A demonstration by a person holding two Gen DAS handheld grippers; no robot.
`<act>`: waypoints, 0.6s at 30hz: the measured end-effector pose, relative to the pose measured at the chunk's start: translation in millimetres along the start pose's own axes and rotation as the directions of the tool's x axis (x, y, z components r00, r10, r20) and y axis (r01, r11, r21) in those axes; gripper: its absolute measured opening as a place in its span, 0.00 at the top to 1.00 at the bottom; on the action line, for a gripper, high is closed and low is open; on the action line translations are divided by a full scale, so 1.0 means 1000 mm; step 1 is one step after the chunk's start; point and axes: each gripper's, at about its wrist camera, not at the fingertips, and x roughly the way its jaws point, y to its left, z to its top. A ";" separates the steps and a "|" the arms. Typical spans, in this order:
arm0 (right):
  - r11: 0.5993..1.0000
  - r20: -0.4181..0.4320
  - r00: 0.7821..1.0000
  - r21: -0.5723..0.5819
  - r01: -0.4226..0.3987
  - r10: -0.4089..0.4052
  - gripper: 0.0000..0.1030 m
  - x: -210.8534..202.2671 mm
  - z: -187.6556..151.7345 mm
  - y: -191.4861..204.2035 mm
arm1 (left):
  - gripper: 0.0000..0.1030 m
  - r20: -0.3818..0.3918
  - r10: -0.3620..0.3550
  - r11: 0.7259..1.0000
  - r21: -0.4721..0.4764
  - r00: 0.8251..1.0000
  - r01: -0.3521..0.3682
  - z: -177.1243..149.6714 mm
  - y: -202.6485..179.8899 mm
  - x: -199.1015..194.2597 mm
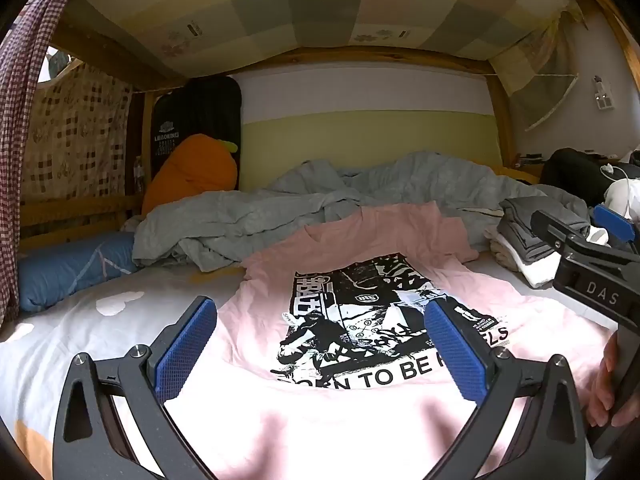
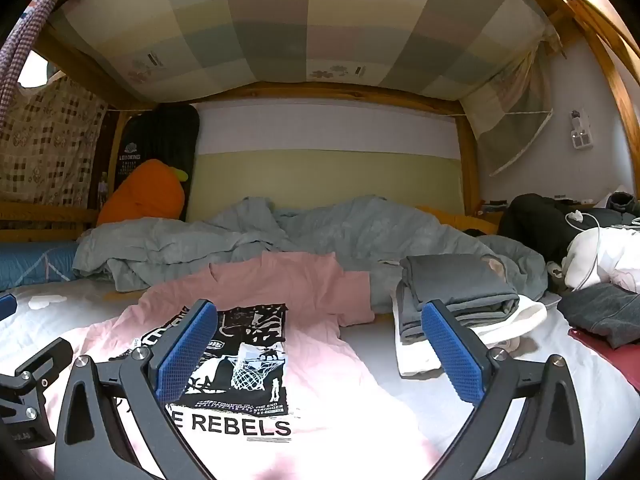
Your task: Fold small clothes
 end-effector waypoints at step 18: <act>1.000 -0.006 1.000 -0.005 0.000 0.000 0.00 0.000 0.000 0.000 | 0.00 0.000 -0.002 1.000 0.015 1.000 0.002 -0.002 -0.003 0.001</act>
